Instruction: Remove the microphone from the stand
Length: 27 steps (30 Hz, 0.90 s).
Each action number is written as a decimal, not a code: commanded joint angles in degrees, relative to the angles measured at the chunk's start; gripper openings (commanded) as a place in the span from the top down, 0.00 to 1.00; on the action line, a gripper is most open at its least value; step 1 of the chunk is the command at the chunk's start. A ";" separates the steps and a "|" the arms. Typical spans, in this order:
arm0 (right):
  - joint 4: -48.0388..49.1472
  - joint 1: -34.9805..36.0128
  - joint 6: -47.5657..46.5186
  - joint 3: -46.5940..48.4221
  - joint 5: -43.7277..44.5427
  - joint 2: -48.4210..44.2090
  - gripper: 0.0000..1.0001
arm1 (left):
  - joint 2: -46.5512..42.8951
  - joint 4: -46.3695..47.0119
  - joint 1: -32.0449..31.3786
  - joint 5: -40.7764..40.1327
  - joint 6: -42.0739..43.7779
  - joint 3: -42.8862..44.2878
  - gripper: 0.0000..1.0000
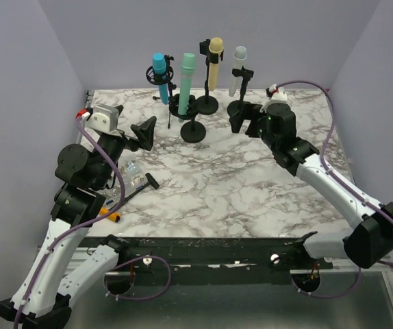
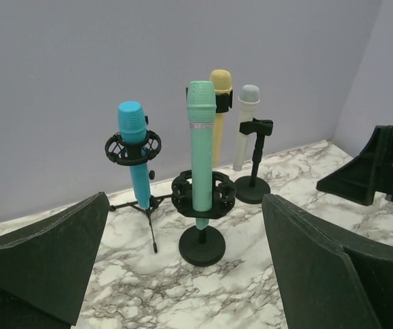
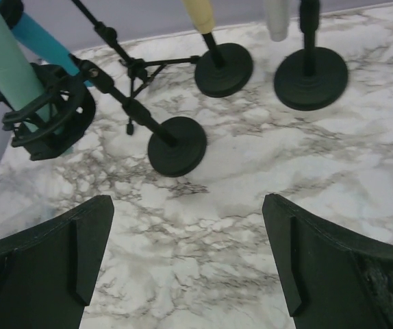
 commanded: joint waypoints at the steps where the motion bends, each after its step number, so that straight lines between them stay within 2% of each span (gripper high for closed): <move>1: 15.32 -0.17 2.71 2.26 -12.98 4.87 0.00 | 0.62 0.64 -0.97 -2.48 1.24 -0.77 0.01; 6: 20.59 0.12 4.68 10.60 -21.37 14.53 0.00 | 0.63 0.87 -1.46 -3.16 1.85 -1.05 0.02; 11: 21.81 3.46 3.49 18.06 -20.52 21.70 0.00 | 0.10 1.21 -1.46 -3.37 1.90 -1.22 0.01; 16: 22.34 6.87 0.02 23.73 -15.74 26.53 0.02 | 0.20 1.18 -1.46 -1.97 1.17 -1.09 0.01; 24: 14.98 8.89 -1.74 36.32 -3.64 35.13 0.15 | 0.17 0.51 -1.46 -0.90 0.32 -0.44 0.01; 27: 14.09 8.89 -1.23 38.29 -0.68 36.97 0.19 | 0.19 0.51 -1.46 -1.09 0.45 -0.47 0.01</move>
